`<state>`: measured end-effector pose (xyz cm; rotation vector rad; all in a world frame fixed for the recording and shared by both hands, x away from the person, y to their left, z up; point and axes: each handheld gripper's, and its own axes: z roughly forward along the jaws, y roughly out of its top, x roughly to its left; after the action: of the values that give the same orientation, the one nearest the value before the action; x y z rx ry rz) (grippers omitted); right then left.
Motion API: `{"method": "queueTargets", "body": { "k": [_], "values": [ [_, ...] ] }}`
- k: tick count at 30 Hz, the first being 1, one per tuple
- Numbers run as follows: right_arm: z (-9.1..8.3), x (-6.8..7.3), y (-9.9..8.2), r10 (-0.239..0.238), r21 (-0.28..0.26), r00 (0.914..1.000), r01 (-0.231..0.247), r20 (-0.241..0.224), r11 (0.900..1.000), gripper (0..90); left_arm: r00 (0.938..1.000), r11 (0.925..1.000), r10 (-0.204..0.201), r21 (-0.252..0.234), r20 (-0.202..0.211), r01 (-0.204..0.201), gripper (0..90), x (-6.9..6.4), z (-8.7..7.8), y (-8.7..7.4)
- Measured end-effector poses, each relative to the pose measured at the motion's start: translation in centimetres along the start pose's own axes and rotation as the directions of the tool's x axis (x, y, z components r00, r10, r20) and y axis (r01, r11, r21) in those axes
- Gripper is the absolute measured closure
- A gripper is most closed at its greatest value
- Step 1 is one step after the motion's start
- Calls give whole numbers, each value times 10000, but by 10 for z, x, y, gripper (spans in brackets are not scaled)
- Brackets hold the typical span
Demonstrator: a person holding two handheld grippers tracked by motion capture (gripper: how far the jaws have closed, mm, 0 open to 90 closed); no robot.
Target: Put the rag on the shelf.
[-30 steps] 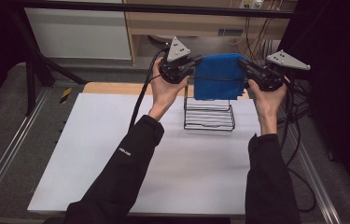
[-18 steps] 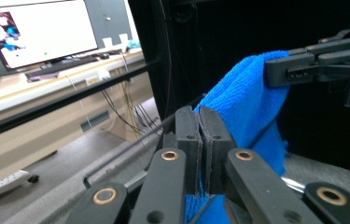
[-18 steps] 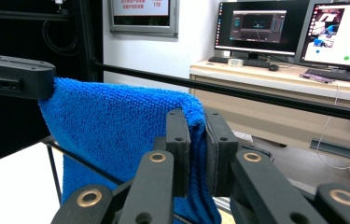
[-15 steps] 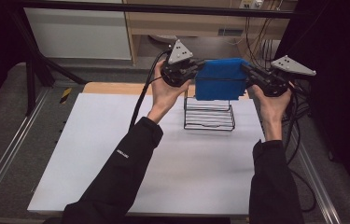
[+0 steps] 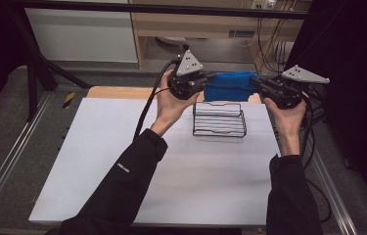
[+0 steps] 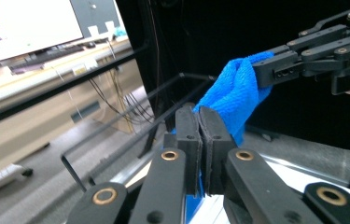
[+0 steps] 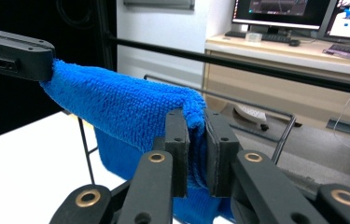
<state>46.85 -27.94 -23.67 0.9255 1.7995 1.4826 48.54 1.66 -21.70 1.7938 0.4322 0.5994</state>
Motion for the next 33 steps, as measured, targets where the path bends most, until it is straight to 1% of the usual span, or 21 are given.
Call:
{"method": "queueTargets", "body": {
  "k": [2,6,12,15,18,21,24,26,29,33],
  "values": [
    [0,1,-2,-81,120,10000,82,-47,9999,817,10000,9999,-71,99,66,71,875,-1,0,-4],
    [0,2,-5,-132,333,9997,139,-218,9993,814,9990,9985,-401,391,210,393,873,-3,0,-12],
    [0,3,-10,-169,662,9991,195,-396,9976,797,9976,9953,-612,769,317,586,871,-7,1,-24],
    [0,5,-13,-182,808,9987,220,-478,9965,780,9968,9937,-731,874,324,701,872,-7,3,-30],
    [-2,7,-14,-169,900,9985,215,-515,9957,731,9954,9918,-901,936,319,867,872,-6,5,-34],
    [-4,10,-13,-175,860,9981,226,-597,9960,662,9956,9915,-896,970,281,865,873,-6,6,-36],
    [-6,13,-9,-183,679,9980,224,-610,9974,589,9963,9916,-839,1006,209,814,874,-8,7,-36],
    [-6,15,-7,-83,504,9979,115,-639,9987,539,9965,9913,-826,1039,162,805,874,-8,8,-36],
    [-6,19,-3,-21,319,9982,40,-607,9995,496,9971,9911,-752,1113,121,734,874,-9,10,-37],
    [-5,21,0,212,128,9969,-203,-755,9997,467,9971,9908,-757,1138,127,737,874,-9,12,-38]
  ]
}}
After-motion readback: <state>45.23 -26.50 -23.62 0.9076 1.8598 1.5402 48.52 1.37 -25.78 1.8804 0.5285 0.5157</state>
